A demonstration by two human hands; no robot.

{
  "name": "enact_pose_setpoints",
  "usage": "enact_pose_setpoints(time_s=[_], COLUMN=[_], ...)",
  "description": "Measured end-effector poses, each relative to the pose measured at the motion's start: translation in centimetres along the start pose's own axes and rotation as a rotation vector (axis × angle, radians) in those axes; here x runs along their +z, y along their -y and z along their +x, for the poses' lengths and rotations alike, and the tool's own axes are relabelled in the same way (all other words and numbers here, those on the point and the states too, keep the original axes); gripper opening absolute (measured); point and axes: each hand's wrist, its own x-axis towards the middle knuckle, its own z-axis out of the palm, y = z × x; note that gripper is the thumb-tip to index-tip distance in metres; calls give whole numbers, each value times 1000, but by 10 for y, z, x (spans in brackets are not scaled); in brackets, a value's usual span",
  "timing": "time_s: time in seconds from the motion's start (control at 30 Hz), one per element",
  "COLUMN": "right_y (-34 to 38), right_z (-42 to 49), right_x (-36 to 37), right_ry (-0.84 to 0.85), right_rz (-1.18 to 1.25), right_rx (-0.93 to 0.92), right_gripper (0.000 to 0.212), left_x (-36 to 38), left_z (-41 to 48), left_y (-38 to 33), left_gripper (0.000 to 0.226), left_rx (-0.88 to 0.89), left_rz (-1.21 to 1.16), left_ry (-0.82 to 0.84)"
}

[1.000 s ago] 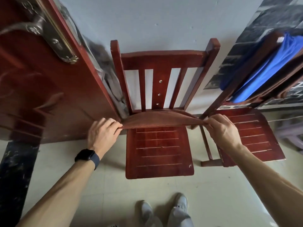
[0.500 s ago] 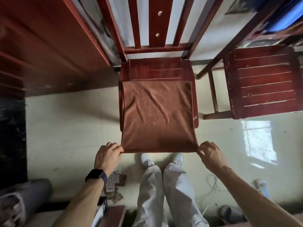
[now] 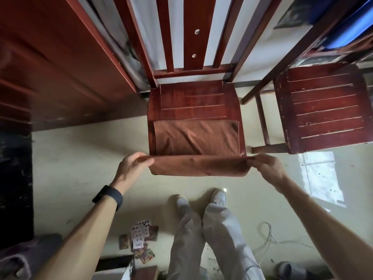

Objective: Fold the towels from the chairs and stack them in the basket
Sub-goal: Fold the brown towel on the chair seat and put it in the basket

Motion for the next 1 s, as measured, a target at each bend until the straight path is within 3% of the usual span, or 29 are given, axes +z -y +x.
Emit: enact_pose_setpoints(time_s=[0.13,0.23,0.4,0.6,0.77,1.0], right_y=[20,28,37,52,60,61], right_z=[47,87,131,144,139,140], right_x=[3,14,37,51,51,55], right_ry=[52,31,-170,-301,-329,-355], right_rz=[441,495,412,157,29,-65], right_rx=[113,132,105,107,107,110], right_gripper=[29,26,33,31,34,37], left_x=[7,19,39,47,52,57], left_z=[59,97,139,162,158,158], left_y=[-17,-20,-17,-8,-15,-23], left_gripper=[21,16,13,27,18,29], left_rx=[-75,-122,-138,-191,-146,-92], left_rz=[-240,-373,-368,-116,-18,167], left_ry=[-30,-90,-190,-311,-365,-436])
